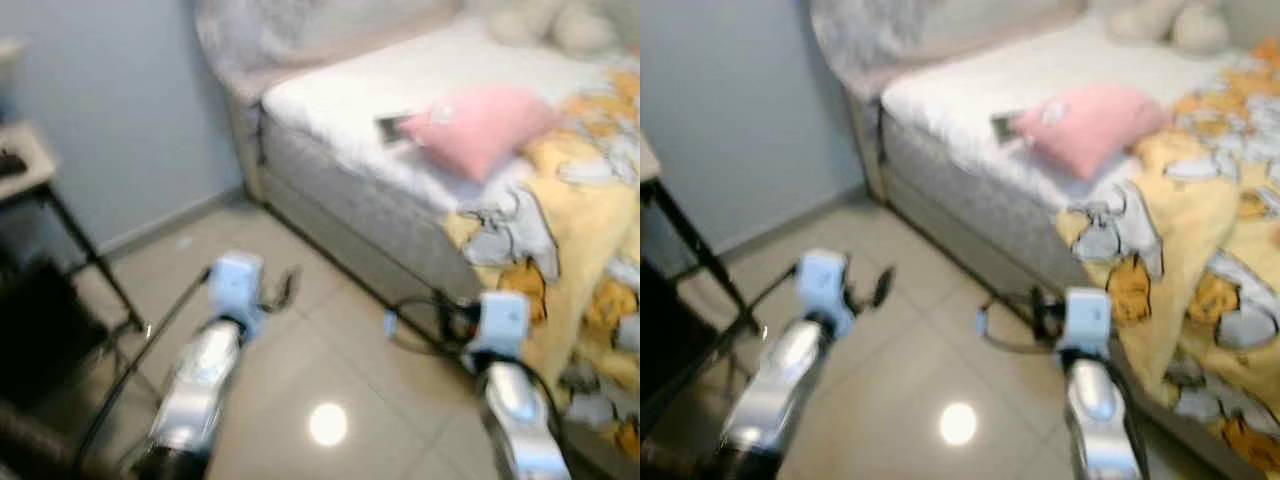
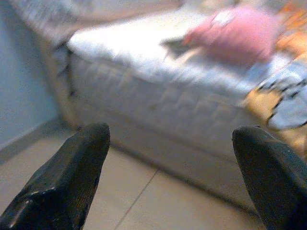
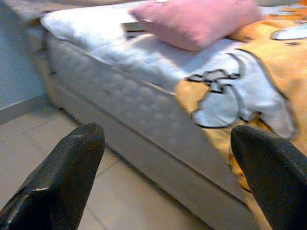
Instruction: Clean up the room
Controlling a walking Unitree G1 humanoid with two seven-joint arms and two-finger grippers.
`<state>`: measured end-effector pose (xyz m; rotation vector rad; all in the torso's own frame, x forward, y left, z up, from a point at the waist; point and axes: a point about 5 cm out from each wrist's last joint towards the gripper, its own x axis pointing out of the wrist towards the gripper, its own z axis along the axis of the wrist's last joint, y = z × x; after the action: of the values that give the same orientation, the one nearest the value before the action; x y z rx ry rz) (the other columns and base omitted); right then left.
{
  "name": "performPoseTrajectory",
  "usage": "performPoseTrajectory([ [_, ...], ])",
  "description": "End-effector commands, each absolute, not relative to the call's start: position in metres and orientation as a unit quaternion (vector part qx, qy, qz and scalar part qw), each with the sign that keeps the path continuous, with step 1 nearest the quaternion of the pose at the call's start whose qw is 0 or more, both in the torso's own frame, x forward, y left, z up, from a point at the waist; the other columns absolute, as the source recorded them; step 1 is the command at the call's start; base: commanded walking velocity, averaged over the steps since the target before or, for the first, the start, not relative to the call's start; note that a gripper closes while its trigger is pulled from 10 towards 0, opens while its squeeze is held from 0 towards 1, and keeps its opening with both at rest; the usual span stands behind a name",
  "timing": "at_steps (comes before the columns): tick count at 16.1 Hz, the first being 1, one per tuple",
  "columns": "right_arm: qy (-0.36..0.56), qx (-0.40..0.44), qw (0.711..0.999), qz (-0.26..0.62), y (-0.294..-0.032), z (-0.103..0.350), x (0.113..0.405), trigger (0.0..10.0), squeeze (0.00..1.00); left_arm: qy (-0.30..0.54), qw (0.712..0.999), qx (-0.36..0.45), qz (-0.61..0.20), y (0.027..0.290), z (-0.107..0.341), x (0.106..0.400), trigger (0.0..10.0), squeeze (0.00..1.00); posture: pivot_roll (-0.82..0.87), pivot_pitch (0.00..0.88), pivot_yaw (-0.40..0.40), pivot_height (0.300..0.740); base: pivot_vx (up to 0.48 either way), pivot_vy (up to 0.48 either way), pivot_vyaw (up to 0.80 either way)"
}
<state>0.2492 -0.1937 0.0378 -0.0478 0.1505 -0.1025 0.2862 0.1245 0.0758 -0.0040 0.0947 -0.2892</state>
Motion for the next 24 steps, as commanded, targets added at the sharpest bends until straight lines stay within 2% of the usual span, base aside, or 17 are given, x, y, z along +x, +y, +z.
performPoseTrajectory([
  [1,0.058,-0.023,0.997,-0.055,-0.191,0.042,0.252,10.0,1.00,0.046,0.991,0.004,-0.128,0.134,0.075,0.288,10.0,0.00,0.00,0.000,0.039,0.740,0.379,-0.289,-0.80],
  [2,0.041,-0.031,0.998,-0.047,-0.188,0.046,0.253,10.0,1.00,0.041,0.992,0.006,-0.120,0.135,0.078,0.289,10.0,1.00,0.00,0.000,0.042,0.740,0.382,-0.285,-0.80],
  [7,-0.044,-0.026,0.994,-0.096,-0.201,0.076,0.261,10.0,1.00,-0.040,0.993,0.000,-0.114,0.135,0.109,0.299,10.0,1.00,0.00,0.000,0.042,0.740,0.404,-0.208,-0.79],
  [10,-0.026,-0.031,0.997,-0.069,-0.191,0.074,0.267,10.0,1.00,-0.031,0.991,-0.026,-0.124,0.131,0.108,0.302,10.0,1.00,-0.01,0.000,0.039,0.740,0.425,0.000,-0.78],
  [12,-0.005,-0.035,0.998,-0.053,-0.185,0.067,0.266,10.0,1.00,-0.016,0.991,-0.030,-0.126,0.131,0.101,0.301,10.0,1.00,-0.01,0.000,0.035,0.740,0.000,0.480,-0.78],
  [13,0.010,-0.048,0.998,-0.046,-0.183,0.062,0.266,10.0,0.00,-0.013,0.990,-0.024,-0.136,0.130,0.099,0.300,10.0,0.00,-0.01,0.000,0.033,0.740,0.000,0.480,-0.72],
  [16,0.012,-0.048,0.999,-0.015,-0.173,0.061,0.263,10.0,0.00,0.014,0.990,-0.014,-0.143,0.129,0.090,0.300,10.0,0.00,-0.02,0.000,0.033,0.740,0.000,0.480,0.00],
  [19,0.019,-0.030,0.999,-0.007,-0.172,0.059,0.262,10.0,0.00,0.023,0.992,-0.015,-0.119,0.131,0.083,0.296,10.0,0.00,-0.02,0.000,0.034,0.740,0.000,0.000,0.00],
  [21,0.011,-0.014,1.000,0.018,-0.165,0.061,0.265,10.0,0.00,0.031,0.997,-0.038,-0.054,0.146,0.080,0.297,10.0,0.00,-0.02,0.000,0.033,0.740,0.422,0.000,0.00],
  [24,0.013,-0.007,0.999,0.036,-0.160,0.061,0.267,10.0,0.00,0.029,0.998,-0.036,-0.044,0.150,0.080,0.297,10.0,0.00,-0.01,0.000,0.028,0.740,0.339,0.250,0.00],
])
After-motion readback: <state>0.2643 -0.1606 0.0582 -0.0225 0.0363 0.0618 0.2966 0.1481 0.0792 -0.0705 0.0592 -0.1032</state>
